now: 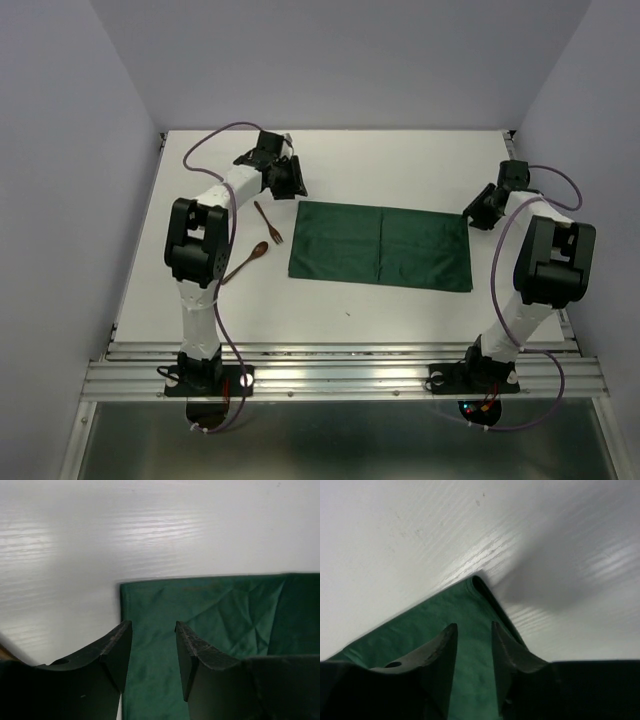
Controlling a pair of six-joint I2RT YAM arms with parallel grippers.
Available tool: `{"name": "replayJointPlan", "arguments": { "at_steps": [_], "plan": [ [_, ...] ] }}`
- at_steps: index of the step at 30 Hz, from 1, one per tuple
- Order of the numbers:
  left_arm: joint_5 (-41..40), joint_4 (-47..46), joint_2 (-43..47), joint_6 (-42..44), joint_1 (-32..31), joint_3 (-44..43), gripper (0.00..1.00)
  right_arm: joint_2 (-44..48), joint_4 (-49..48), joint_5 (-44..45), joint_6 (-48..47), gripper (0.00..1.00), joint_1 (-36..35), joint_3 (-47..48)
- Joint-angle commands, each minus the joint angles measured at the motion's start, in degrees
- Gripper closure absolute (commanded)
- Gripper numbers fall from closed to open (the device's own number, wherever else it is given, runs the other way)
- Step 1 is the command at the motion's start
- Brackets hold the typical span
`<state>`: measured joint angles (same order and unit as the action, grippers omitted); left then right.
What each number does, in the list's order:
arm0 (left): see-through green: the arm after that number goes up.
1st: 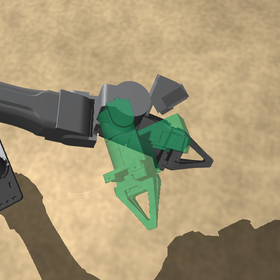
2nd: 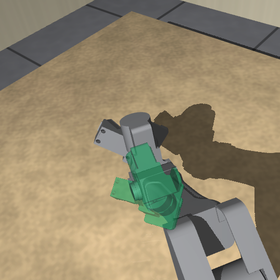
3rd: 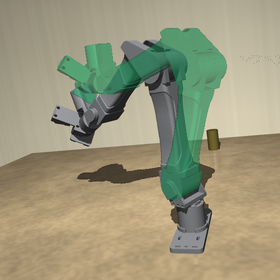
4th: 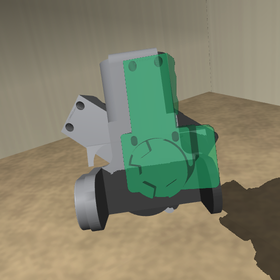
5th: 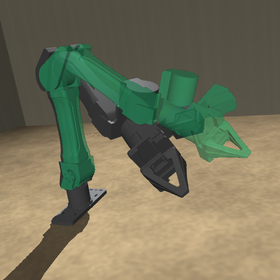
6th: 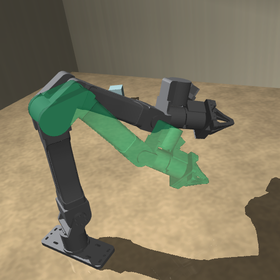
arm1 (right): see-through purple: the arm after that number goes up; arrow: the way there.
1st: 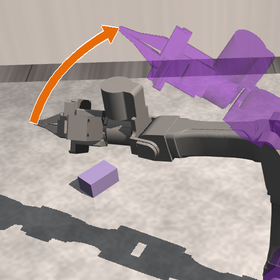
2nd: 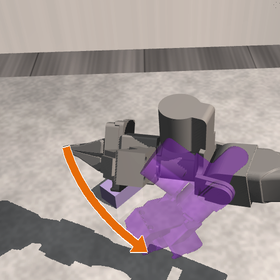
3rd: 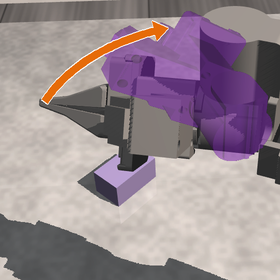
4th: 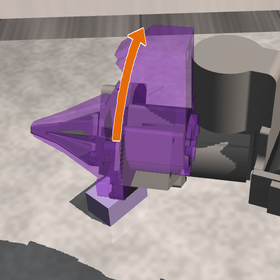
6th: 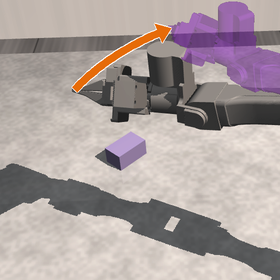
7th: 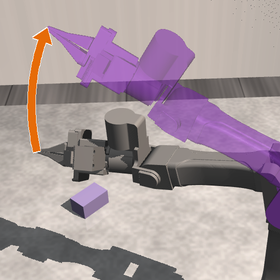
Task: Fold the napkin into a case and place the utensils inside
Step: Smooth out the rectangle-folded napkin at the center of the board, then pick up the rectangle-folded napkin from the center of the board.
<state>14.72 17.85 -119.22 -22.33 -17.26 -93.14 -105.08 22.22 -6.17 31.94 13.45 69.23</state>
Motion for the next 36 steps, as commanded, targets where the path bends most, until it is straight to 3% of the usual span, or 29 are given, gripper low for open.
{"name": "replayJointPlan", "arguments": {
  "at_steps": [1,9,18,30,36],
  "plan": [
    [-1.27,2.36,4.44,-0.17,-5.31,-5.37,0.49,6.19,3.18,5.36,-1.27,0.49,0.35,-1.11],
    [6.10,3.95,-5.21,-2.28,-15.25,-17.23,0.51,13.49,4.94,9.34,-1.80,0.34,0.35,-10.51],
    [9.62,2.28,-17.35,-4.92,-19.30,-31.30,0.51,14.82,4.68,8.63,-2.24,0.32,0.35,-16.50],
    [9.97,-0.97,-24.57,-9.22,-19.75,-34.30,0.52,14.20,3.36,8.11,-3.03,0.33,0.35,-17.90],
    [10.06,-0.62,-25.01,-8.96,-19.66,-33.33,0.52,13.58,2.57,8.11,-3.55,0.40,0.35,-18.96]
  ]
}}
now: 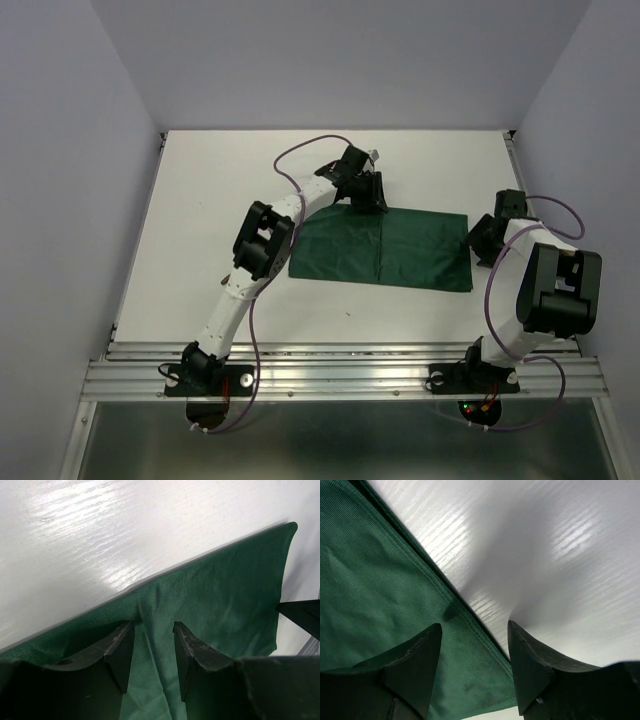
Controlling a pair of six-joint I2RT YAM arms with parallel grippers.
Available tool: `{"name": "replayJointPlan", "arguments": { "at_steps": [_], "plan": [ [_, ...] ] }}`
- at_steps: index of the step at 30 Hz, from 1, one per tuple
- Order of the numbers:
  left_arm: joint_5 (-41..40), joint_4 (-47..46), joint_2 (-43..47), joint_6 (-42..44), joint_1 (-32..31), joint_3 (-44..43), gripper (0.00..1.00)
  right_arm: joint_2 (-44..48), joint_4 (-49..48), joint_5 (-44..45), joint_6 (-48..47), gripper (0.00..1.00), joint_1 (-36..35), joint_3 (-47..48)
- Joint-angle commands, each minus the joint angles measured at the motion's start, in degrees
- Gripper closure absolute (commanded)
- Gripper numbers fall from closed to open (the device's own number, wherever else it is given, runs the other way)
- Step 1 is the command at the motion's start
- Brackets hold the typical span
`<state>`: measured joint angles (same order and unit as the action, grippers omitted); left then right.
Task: Fold the napkin into a case and place the utensils inside
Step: Pick up the rectangle-folded napkin from the center of the board.
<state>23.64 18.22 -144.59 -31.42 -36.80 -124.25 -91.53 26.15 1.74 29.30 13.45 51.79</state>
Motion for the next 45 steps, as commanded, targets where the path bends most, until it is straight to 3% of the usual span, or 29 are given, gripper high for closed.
{"name": "replayJointPlan", "arguments": {
  "at_steps": [1,4,11,20,24,27,35,45],
  "plan": [
    [1.23,-0.90,0.54,0.22,-0.20,-2.05,0.52,-0.06,-1.63,-0.94,-1.00,0.45,0.35,-2.13],
    [1.41,-1.08,1.16,0.22,-0.21,-0.39,0.52,0.38,-3.12,-4.89,-1.52,0.54,0.35,-3.27],
    [1.67,-1.43,1.51,0.48,-0.21,0.23,0.52,0.65,-3.12,-6.31,-2.93,0.54,0.35,-3.10],
    [2.20,-1.25,1.51,0.83,-0.29,0.49,0.52,0.21,-1.46,-2.18,-4.16,0.54,-2.90,-1.78],
    [2.55,-1.34,1.33,0.92,-0.38,0.76,0.52,-3.21,0.65,3.61,-4.43,0.57,-6.15,-0.29],
    [2.73,-1.34,1.33,1.01,-0.38,1.02,0.52,-4.80,1.09,4.85,-3.90,0.64,-6.69,-0.20],
    [2.99,-1.69,2.12,1.27,-0.29,1.81,0.52,-4.54,0.92,6.79,-3.11,0.99,-6.69,-0.11],
    [3.17,-0.73,10.90,3.38,-0.03,5.84,0.52,1.17,2.93,7.93,-3.72,0.99,-6.69,0.77]
  ]
}}
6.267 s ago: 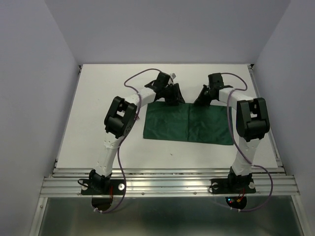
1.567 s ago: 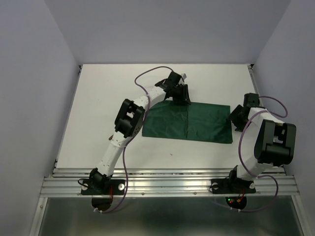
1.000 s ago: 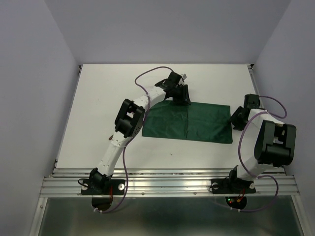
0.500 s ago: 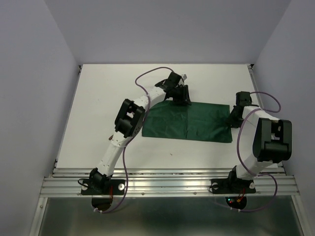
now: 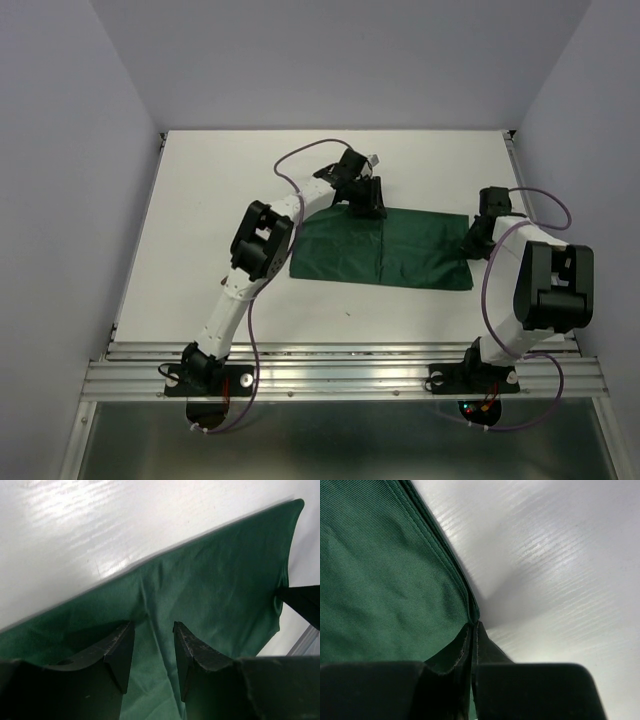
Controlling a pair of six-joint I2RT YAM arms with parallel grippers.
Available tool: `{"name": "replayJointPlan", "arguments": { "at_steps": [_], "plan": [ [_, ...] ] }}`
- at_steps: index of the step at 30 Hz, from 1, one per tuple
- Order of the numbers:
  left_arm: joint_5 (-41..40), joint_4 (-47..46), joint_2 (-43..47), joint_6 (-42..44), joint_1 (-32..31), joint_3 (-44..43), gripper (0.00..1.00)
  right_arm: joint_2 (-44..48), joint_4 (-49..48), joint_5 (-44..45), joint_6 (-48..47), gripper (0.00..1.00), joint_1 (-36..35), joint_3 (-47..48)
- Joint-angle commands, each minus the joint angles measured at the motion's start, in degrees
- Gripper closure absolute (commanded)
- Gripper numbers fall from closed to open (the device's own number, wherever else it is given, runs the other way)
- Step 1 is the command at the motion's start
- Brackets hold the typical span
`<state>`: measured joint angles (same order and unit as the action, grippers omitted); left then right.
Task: Fold the napkin into a case and place the utensils inside
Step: Pick up the rectangle-folded napkin from the center of the board, then fold the rectangle-folded napkin at the center of the board.
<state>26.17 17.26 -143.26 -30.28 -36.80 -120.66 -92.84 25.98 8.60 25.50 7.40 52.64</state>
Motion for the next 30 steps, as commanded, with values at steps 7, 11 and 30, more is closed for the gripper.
{"name": "replayJointPlan", "arguments": {
  "at_steps": [7,11,30],
  "plan": [
    [-3.92,0.41,23.70,4.88,4.00,19.43,0.52,6.52,5.83,1.86,-0.27,0.99,-1.16,2.37],
    [-8.32,-0.12,29.61,5.94,5.77,27.66,0.52,9.42,6.72,2.30,-0.01,0.99,-1.16,2.90],
    [-18.62,1.38,37.09,7.78,8.41,45.34,0.52,14.70,11.55,-0.16,-0.97,0.99,-1.16,9.84]
  ]
}}
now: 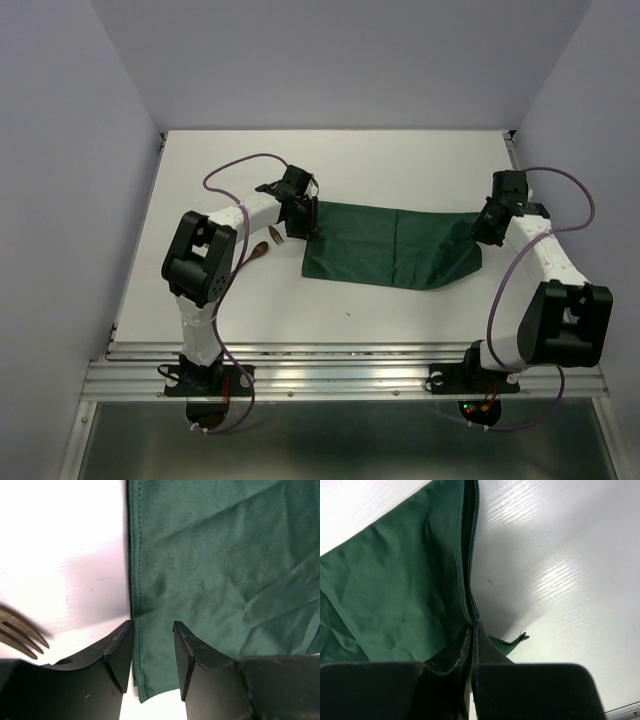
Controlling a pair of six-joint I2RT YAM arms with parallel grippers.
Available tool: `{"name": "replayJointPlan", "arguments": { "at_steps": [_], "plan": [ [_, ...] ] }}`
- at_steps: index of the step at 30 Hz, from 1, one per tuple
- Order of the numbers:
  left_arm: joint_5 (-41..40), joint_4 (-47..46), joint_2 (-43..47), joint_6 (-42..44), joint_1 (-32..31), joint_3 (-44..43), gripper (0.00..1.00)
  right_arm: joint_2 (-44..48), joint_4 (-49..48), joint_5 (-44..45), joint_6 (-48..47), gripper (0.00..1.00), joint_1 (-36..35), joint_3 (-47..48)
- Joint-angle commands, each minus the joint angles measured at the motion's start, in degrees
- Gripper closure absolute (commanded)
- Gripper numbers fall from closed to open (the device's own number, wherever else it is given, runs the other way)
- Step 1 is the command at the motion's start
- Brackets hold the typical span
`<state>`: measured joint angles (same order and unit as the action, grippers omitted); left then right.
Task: Fold the napkin into a case and place the utensils inside
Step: Fold the rectangle-folded napkin at the center of the board.
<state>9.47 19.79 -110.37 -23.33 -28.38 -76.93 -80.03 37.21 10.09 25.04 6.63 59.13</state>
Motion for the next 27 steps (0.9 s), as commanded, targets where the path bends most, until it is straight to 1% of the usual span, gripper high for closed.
{"name": "replayJointPlan", "arguments": {
  "at_steps": [1,3,6,10,12,21,27],
  "plan": [
    [-1.66,-2.03,3.85,0.75,-0.01,2.30,0.52,1.72,0.58,-2.95,-0.34,0.99,-0.92,4.31],
    [0.54,-2.56,3.06,0.83,-0.09,2.83,0.52,1.11,0.41,-4.45,0.10,0.99,-1.62,5.11],
    [3.17,-4.06,2.00,0.31,-0.18,3.97,0.52,0.14,0.32,-4.73,1.59,0.99,-5.65,6.52],
    [4.67,-6.07,2.26,-0.57,-0.36,6.08,0.52,-1.00,-0.38,-4.90,5.01,0.99,-12.76,8.36],
    [5.20,-6.61,2.17,-0.75,-0.45,6.61,0.52,-1.79,-0.82,-4.99,5.90,0.99,-15.15,9.94],
    [6.26,-7.66,1.29,-0.84,-0.71,8.37,0.52,-10.49,-2.14,-4.02,9.41,0.99,-29.38,18.73],
    [6.87,-8.36,1.38,-1.01,-0.71,8.72,0.52,-16.99,-2.49,-3.41,11.35,0.99,-34.75,23.92]
  ]
}}
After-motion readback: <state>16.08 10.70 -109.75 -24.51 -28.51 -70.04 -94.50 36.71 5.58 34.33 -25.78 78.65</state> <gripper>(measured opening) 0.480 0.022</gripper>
